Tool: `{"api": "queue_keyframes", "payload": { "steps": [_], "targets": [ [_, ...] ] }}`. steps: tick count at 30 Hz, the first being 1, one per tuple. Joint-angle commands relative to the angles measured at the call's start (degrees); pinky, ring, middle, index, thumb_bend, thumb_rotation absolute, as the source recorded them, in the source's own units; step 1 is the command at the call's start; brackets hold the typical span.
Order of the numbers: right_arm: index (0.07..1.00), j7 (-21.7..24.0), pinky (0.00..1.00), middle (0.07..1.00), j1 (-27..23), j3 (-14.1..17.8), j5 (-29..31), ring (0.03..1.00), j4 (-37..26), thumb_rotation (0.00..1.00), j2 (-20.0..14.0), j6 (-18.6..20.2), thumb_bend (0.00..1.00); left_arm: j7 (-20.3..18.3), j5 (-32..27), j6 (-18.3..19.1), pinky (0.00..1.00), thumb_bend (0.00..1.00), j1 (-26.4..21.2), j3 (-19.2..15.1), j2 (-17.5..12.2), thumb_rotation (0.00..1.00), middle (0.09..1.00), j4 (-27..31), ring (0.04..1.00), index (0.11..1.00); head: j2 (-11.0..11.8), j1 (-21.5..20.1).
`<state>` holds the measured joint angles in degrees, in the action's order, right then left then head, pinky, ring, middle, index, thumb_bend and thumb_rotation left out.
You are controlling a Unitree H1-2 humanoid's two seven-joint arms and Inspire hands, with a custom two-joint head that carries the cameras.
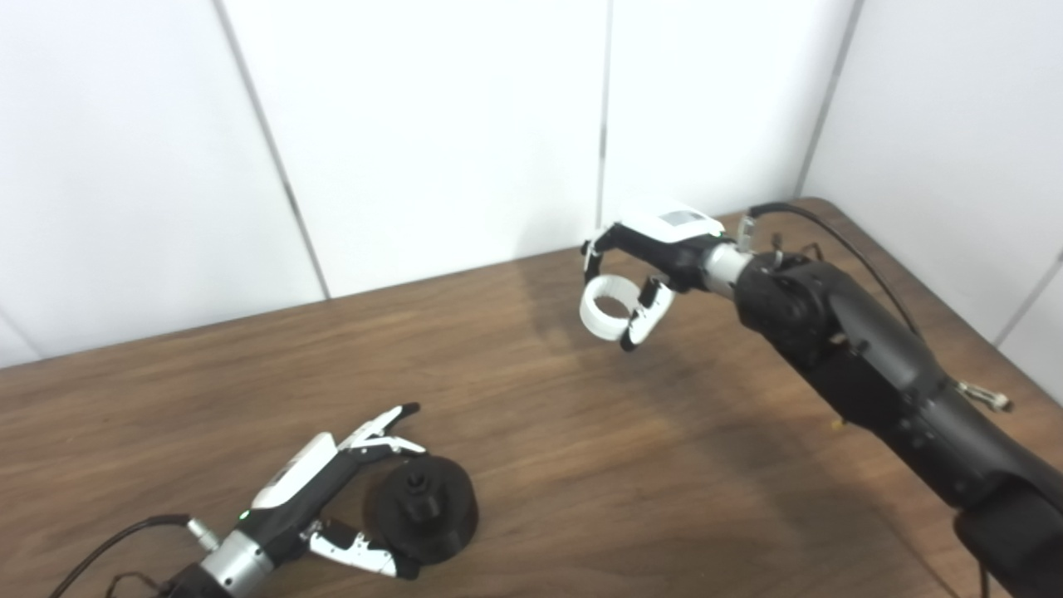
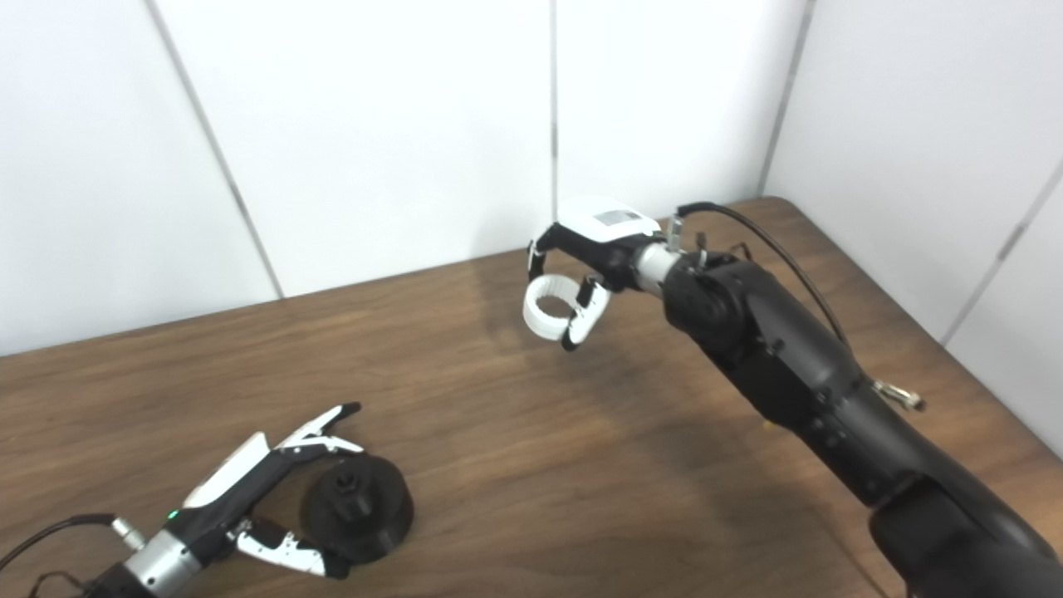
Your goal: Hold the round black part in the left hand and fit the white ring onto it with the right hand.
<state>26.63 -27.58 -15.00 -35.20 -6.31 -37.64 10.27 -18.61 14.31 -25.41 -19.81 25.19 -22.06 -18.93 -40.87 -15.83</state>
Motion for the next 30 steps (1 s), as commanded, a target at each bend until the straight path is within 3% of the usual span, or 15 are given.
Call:
{"api": "queue_keyframes", "payload": {
  "steps": [1, 6, 16, 30],
  "targets": [
    [0.48, 0.82, 0.89, 0.83, -1.81, 1.21, 0.81, 0.881, -3.42, 0.13, -1.42, -1.4, 0.52, -3.79, 2.88, 4.02, 0.93, 0.52, 1.3, 2.18, 0.79, 0.07, 1.0, -0.56, 1.0, 0.49, -0.23, 0.79],
    [0.48, 4.05, 0.89, 0.837, -1.5, 1.09, 2.1, 0.888, -7.76, 0.13, -0.94, -1.34, 0.53, -3.02, 3.59, 4.03, 0.94, 0.52, 1.17, 2.19, 1.98, 0.07, 1.0, -1.08, 1.0, 0.489, -1.22, 5.33],
    [0.479, 5.91, 0.86, 0.833, -1.2, 1.1, 4.71, 0.881, -10.82, 0.13, -0.52, -3.07, 0.53, -3.18, 5.39, 6.4, 0.95, 0.52, 0.5, 2.45, 4.41, 0.07, 1.0, -1.21, 1.0, 0.489, -2.77, 13.24],
    [0.479, 9.4, 0.85, 0.848, -0.43, -0.52, 6.52, 0.896, -13.31, 0.14, 3.18, -2.35, 0.52, -2.82, 6.83, 6.64, 0.93, 0.52, -0.22, 2.76, 5.67, 0.07, 1.0, -1.95, 1.0, 0.488, -3.63, 15.49]
  ]
}}
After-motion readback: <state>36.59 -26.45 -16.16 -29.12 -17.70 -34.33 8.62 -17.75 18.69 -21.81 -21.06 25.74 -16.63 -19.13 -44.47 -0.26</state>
